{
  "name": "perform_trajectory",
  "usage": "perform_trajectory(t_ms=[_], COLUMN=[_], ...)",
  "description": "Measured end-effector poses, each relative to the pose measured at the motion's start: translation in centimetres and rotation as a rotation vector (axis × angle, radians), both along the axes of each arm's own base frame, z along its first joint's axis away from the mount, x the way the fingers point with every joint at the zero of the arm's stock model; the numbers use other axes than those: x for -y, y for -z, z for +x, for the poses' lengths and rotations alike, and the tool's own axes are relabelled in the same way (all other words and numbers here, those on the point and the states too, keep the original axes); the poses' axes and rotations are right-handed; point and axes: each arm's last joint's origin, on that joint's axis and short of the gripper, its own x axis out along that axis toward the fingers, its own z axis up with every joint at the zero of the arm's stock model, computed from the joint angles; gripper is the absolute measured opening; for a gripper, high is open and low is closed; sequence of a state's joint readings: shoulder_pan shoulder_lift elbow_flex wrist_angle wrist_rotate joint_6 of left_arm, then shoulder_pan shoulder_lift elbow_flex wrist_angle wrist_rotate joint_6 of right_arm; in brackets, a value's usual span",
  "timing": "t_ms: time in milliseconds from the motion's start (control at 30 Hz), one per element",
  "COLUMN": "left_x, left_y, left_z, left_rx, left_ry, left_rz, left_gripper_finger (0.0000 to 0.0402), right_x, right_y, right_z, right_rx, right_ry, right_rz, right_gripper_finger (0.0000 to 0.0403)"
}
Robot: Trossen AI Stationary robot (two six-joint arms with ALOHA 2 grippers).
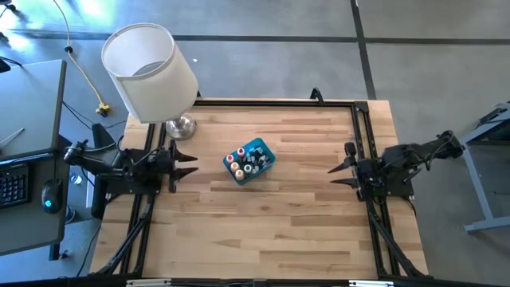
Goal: Pick & Place food coloring
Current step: Return to Home Position
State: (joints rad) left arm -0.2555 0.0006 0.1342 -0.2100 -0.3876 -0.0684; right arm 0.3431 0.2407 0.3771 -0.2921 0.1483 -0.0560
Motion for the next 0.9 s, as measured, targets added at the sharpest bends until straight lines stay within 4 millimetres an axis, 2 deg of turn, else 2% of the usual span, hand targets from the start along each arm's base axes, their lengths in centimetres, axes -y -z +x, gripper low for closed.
perform_trajectory(t_ms=[267, 533, 700, 900], left_x=[0.6, 0.6, 0.6, 0.6], left_y=[1.5, 1.7, 1.8, 1.8], left_z=[1.1, 1.1, 1.2, 1.2], left_rx=[0.114, 0.102, 0.097, 0.096], left_ry=[0.127, 0.099, 0.100, 0.100], left_rz=[0.113, 0.076, 0.060, 0.060], left_gripper_finger=[0.0161, 0.0161, 0.0161, 0.0161], right_x=[-0.1, -0.2, -0.7, -0.6], right_y=[-1.2, -0.9, 1.8, 5.3], right_z=[-0.1, -0.1, 1.0, 1.6], right_rx=[0.131, 0.115, 0.196, 0.206], right_ry=[-0.040, -0.072, -0.112, -0.018], right_rz=[-0.035, 0.009, 0.039, 0.075], right_gripper_finger=[0.0135, 0.0135, 0.0135, 0.0135])
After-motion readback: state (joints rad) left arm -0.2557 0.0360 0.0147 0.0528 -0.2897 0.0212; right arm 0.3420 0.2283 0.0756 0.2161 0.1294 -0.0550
